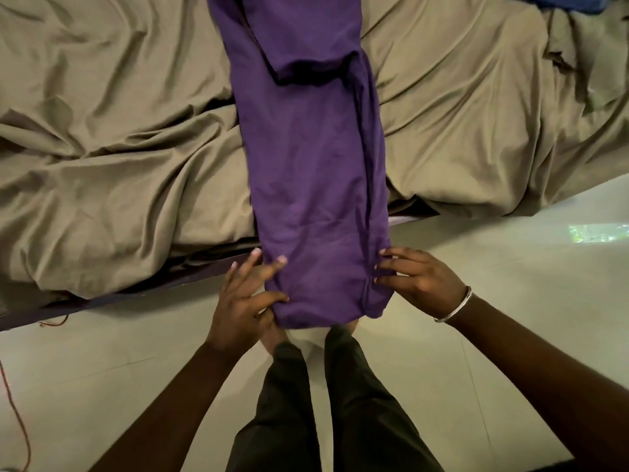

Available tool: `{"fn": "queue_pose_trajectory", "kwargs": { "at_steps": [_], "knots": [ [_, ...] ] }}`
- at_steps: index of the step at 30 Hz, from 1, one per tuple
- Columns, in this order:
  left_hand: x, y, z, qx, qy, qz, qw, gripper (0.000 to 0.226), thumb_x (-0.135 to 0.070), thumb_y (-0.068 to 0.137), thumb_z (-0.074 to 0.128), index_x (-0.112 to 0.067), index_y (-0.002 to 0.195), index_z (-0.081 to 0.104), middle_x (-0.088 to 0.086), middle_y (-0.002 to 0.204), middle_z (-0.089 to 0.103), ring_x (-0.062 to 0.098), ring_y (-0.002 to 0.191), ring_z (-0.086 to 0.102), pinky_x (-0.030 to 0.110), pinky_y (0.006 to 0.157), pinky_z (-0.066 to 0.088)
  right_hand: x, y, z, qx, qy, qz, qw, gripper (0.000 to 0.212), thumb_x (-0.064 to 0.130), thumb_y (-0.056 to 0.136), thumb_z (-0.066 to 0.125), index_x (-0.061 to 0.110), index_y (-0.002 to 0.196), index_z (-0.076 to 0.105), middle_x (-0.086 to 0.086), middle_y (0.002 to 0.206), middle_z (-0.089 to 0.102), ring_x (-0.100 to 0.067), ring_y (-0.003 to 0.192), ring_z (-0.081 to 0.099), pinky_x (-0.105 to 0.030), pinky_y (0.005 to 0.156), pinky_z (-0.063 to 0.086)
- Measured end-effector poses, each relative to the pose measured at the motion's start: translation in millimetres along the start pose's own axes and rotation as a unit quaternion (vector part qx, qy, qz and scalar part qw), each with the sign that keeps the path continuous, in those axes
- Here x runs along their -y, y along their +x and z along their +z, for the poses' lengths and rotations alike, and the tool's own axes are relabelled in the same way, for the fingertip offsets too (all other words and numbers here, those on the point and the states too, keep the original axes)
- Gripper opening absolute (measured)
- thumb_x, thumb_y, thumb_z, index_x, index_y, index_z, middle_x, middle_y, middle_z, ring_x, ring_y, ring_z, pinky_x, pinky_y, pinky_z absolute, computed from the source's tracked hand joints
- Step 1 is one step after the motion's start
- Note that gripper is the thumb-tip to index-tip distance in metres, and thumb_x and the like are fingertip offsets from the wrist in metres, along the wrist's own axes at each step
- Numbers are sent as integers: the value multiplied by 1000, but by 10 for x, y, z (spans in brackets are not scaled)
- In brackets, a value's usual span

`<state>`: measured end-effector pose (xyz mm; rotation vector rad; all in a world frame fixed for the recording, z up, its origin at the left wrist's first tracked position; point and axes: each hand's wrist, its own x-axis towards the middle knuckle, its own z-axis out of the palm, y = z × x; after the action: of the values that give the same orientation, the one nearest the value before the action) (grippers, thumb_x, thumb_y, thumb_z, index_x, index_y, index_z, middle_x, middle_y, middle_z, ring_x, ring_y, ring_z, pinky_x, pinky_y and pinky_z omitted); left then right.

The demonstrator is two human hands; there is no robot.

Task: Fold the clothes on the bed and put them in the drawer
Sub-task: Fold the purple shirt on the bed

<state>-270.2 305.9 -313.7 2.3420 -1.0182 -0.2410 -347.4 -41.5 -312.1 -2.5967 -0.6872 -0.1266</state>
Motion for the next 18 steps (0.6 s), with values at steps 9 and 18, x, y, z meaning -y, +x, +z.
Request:
{"fn": "queue_pose_trajectory", "kwargs": {
  "at_steps": [9, 18],
  "knots": [
    [-177, 1092, -456, -90, -428, -506, 743, 27, -1, 100, 43, -13, 88, 65, -4, 70, 71, 16, 64, 66, 24, 56, 55, -206, 674, -322, -86, 537, 421, 726, 23, -2, 93, 58, 17, 104, 67, 15, 83, 73, -1, 79, 67, -22, 70, 55],
    [-121, 1231, -374, -92, -340, -541, 763, 16, -31, 78, 76, -20, 89, 73, 1, 91, 74, 31, 93, 70, 54, 85, 57, -179, 832, -102, -152, 450, 499, 724, 15, 10, 92, 67, 22, 101, 67, 4, 96, 73, -2, 86, 68, -19, 81, 54]
  ]
}}
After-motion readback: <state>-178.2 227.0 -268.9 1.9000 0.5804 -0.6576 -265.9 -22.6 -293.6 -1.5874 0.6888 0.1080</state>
